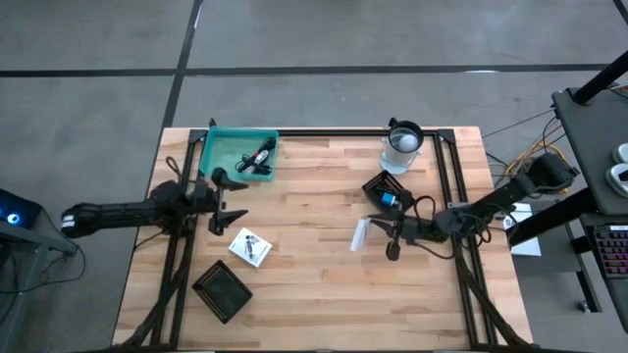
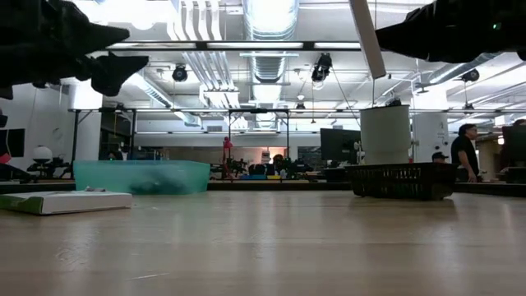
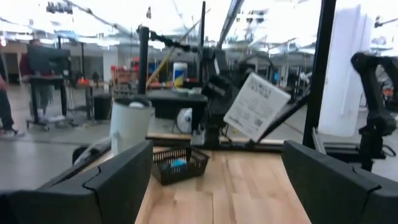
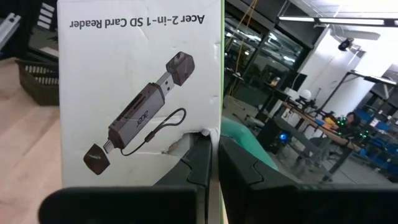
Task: Pick and place items into bin
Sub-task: Put the right white card reader box into the bottom black bin
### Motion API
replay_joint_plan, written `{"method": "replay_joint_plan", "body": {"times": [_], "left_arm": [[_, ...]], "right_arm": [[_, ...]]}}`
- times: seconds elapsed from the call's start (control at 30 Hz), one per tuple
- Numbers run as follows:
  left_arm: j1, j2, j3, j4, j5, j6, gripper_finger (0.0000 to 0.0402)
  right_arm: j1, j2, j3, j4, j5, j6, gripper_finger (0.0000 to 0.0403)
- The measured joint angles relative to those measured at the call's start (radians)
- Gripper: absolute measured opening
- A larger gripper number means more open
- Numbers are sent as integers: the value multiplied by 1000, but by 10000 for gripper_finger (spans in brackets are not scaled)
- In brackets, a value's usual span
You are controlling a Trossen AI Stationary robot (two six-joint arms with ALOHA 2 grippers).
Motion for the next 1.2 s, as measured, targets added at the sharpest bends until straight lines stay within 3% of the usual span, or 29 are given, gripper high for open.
{"method": "replay_joint_plan", "body": {"times": [0.27,0.5,0.67,0.9,1.2], "left_arm": [[0,105,0,9,5,1,338],[1,190,7,74,-188,-49,338],[-1,282,10,225,-191,-105,338],[-1,490,28,396,-191,-141,338],[-2,828,231,406,-168,-158,338]], "right_arm": [[-4,0,0,-6,0,0,11],[-18,0,0,-25,-1,-8,11],[-32,0,0,-68,-1,-60,11],[-80,0,0,-97,30,-56,11],[-116,1,0,-142,60,-57,11]]}}
